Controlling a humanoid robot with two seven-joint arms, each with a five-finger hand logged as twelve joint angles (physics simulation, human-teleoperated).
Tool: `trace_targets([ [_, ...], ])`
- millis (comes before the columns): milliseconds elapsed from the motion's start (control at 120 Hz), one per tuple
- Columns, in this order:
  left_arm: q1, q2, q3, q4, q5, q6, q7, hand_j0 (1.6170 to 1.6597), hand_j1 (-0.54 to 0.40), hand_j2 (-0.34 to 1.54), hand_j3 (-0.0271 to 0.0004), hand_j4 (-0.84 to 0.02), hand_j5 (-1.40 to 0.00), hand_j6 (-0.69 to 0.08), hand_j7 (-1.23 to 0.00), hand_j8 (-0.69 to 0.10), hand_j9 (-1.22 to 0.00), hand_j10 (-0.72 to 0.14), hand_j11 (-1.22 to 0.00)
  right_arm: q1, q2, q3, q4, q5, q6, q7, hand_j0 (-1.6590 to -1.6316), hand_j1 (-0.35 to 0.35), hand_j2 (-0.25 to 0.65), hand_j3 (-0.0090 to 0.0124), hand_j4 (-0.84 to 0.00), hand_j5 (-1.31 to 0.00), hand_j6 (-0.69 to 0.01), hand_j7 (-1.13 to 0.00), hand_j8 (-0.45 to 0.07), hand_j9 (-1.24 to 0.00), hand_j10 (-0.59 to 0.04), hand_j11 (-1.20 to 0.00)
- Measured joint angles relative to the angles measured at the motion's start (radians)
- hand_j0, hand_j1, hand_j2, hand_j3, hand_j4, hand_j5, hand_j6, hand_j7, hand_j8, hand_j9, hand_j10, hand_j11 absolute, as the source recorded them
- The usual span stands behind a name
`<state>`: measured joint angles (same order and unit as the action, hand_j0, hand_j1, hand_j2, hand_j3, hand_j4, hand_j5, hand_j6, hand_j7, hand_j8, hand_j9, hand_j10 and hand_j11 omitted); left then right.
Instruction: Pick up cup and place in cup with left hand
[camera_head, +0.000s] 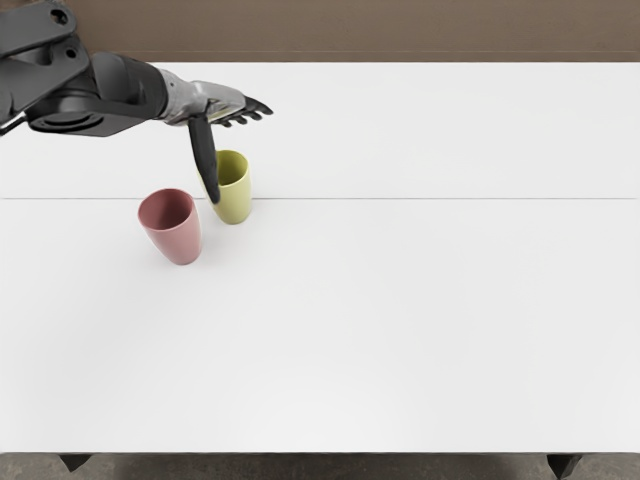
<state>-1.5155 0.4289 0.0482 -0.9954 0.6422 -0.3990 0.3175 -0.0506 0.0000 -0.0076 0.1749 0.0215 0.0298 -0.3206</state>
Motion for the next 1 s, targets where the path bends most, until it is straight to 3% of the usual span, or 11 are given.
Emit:
trace_targets([
  [492, 0.011, -0.056, 0.097, 0.004, 0.041, 0.131, 0.012, 1.6581, 0.325, 0.0, 0.0, -0.022, -0.03, -0.023, -0.03, -0.023, -0.03, -0.022, -0.03, 0.0, 0.0, 0.0, 0.0, 0.001, 0.0, 0.0, -1.6581, -0.349, 0.0, 0.0, 0.0, 0.0, 0.0, 0.0, 0.0, 0.0, 0.0, 0.0],
  [1000, 0.042, -0.068, 0.13, 0.01, 0.033, 0.205, 0.017, 1.6581, 0.311, 0.01, 0.0, -0.034, -0.04, -0.035, -0.04, -0.035, -0.04, -0.034, -0.04, 0.0, 0.0, 0.0, 0.0, 0.001, 0.0, 0.0, -1.6581, -0.349, 0.0, 0.0, 0.0, 0.0, 0.0, 0.0, 0.0, 0.0, 0.0, 0.0],
])
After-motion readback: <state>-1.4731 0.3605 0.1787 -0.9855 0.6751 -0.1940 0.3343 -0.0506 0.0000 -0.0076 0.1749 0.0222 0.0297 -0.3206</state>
